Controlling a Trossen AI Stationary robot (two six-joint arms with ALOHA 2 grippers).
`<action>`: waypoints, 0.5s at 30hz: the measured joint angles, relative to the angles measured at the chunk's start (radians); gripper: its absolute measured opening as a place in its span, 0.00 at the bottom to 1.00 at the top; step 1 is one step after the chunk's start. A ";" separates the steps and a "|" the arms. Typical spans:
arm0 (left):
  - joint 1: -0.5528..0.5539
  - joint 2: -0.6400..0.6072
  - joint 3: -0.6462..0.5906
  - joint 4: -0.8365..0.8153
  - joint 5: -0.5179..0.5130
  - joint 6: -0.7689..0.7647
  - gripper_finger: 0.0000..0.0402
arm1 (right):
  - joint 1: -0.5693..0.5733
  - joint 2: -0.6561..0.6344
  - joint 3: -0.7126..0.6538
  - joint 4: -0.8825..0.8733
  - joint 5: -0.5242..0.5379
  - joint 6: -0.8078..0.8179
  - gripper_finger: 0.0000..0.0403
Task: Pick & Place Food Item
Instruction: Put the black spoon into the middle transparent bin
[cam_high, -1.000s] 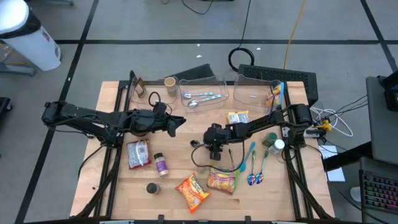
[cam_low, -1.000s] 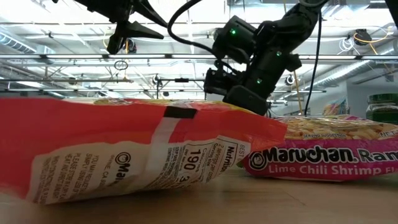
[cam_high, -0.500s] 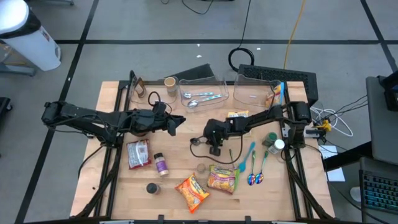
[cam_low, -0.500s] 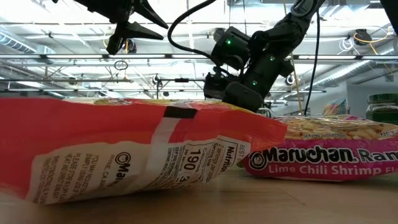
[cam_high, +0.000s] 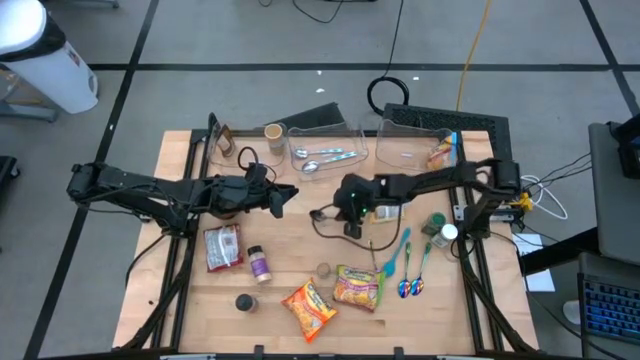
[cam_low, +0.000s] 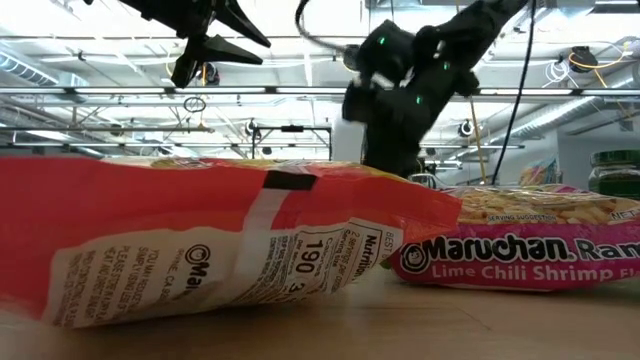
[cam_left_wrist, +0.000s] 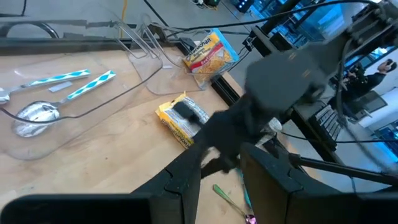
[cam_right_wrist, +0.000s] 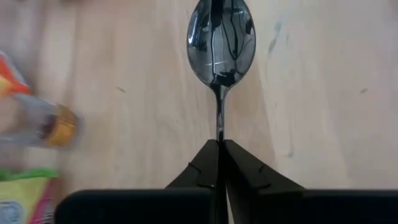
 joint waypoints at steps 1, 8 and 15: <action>0.000 0.000 0.000 0.000 -0.004 0.003 0.30 | -0.009 -0.022 0.000 0.000 -0.012 0.000 0.00; 0.008 0.000 0.000 0.002 -0.020 0.034 0.30 | -0.092 -0.237 0.002 -0.054 -0.017 -0.032 0.00; 0.047 0.000 0.000 0.026 -0.020 0.046 0.30 | -0.239 -0.371 0.114 -0.256 -0.017 -0.087 0.00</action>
